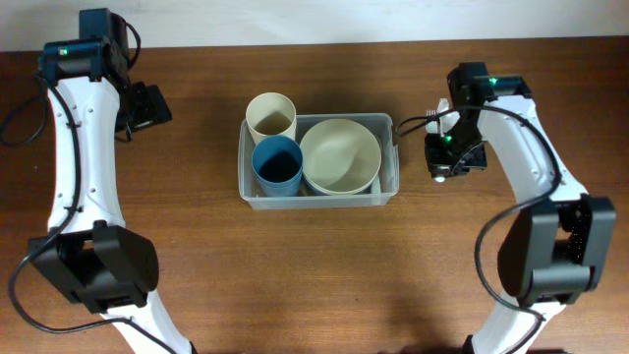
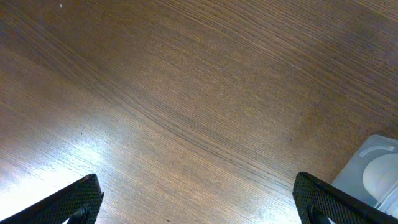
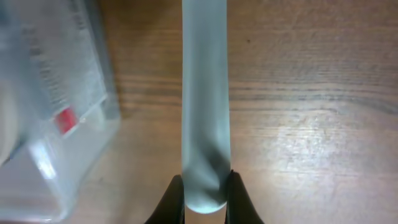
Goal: Pack container
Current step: 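Lift the fork and lower it into the container's right edge, then open the right gripper and withdraw it upward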
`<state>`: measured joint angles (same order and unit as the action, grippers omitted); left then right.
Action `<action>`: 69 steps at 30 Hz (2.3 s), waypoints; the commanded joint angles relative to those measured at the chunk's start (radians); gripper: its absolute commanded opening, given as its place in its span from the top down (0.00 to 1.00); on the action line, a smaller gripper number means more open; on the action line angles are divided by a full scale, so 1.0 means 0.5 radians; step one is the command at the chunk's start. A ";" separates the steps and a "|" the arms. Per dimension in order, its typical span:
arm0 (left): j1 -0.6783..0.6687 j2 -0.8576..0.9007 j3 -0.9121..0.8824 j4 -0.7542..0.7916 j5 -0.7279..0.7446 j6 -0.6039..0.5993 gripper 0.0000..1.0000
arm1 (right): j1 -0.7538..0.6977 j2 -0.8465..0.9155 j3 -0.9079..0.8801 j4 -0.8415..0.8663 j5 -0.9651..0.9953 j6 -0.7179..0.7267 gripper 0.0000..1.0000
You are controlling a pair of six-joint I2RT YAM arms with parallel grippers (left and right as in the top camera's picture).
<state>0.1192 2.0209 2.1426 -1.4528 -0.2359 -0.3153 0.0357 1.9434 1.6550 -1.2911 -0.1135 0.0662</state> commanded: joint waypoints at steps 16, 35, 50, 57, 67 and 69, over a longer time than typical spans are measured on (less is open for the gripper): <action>0.007 0.018 -0.004 0.004 0.008 -0.027 0.00 | 0.402 -0.262 0.037 -0.045 -0.068 0.086 0.93; 0.007 0.018 -0.004 0.004 0.008 -0.027 0.00 | 0.481 -0.257 -0.234 0.244 -0.135 0.255 0.93; 0.007 0.018 -0.004 0.004 0.008 -0.027 0.00 | 0.481 -0.257 -0.234 0.274 -0.134 0.254 0.60; 0.007 0.018 -0.004 0.004 0.008 -0.027 0.00 | 0.481 -0.259 -0.226 0.277 -0.135 0.253 0.59; 0.007 0.018 -0.004 0.004 0.008 -0.027 0.00 | 0.455 -0.318 0.415 -0.225 0.004 0.212 0.32; 0.007 0.018 -0.004 0.004 0.008 -0.027 0.00 | 0.430 -0.330 0.589 -0.362 0.077 0.206 0.20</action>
<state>0.1192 2.0209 2.1426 -1.4528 -0.2359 -0.3153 0.2661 1.8275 1.8256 -1.4170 -0.1463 0.1772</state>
